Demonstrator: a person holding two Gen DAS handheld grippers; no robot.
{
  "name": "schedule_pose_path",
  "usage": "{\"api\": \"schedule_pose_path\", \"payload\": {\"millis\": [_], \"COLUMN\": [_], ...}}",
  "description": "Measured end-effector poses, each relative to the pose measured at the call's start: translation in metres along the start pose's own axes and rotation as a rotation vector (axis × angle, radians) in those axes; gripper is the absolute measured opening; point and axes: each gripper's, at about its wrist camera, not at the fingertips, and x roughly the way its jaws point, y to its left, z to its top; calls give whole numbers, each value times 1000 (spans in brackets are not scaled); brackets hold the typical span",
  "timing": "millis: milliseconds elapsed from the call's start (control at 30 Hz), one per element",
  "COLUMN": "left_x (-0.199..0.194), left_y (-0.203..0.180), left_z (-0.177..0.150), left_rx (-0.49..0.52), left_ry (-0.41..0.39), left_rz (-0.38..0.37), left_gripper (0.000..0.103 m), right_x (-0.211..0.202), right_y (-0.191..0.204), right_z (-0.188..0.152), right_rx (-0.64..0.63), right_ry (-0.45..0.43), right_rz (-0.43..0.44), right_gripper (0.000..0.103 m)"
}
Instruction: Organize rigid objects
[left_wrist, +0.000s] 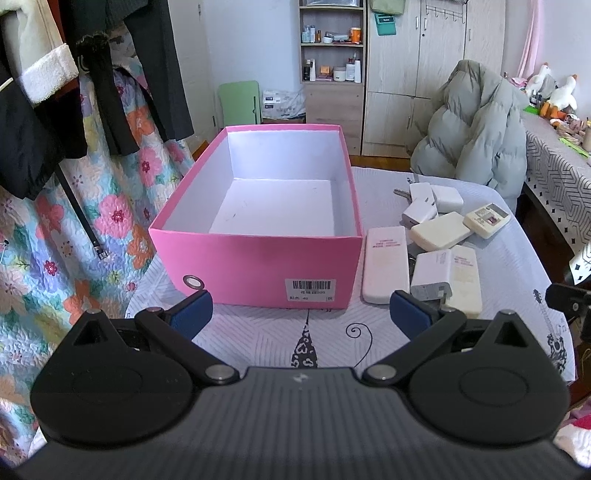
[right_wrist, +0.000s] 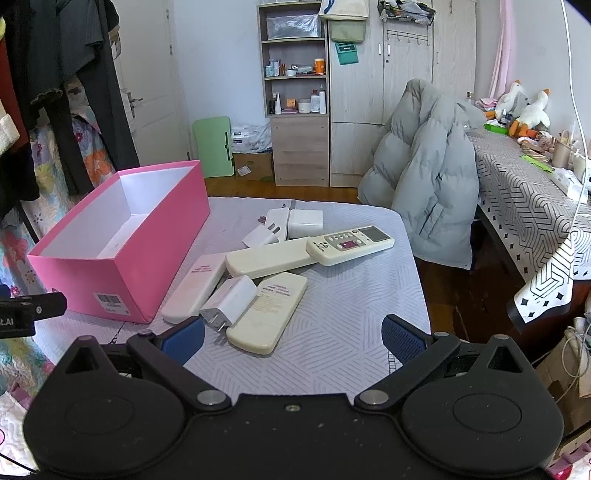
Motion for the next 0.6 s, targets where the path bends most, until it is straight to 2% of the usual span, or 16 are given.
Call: {"api": "schedule_pose_path", "payload": {"millis": [600], "left_x": [0], "left_y": [-9], "left_z": [2], "left_rx": [20], "left_ry": [-9], "left_rz": [-7], "left_gripper": [103], "right_x": [6], "right_y": [-4], "right_z": [-3], "right_rx": [9], "right_ry": [20], "right_rz": [-10], "right_gripper": [103]}}
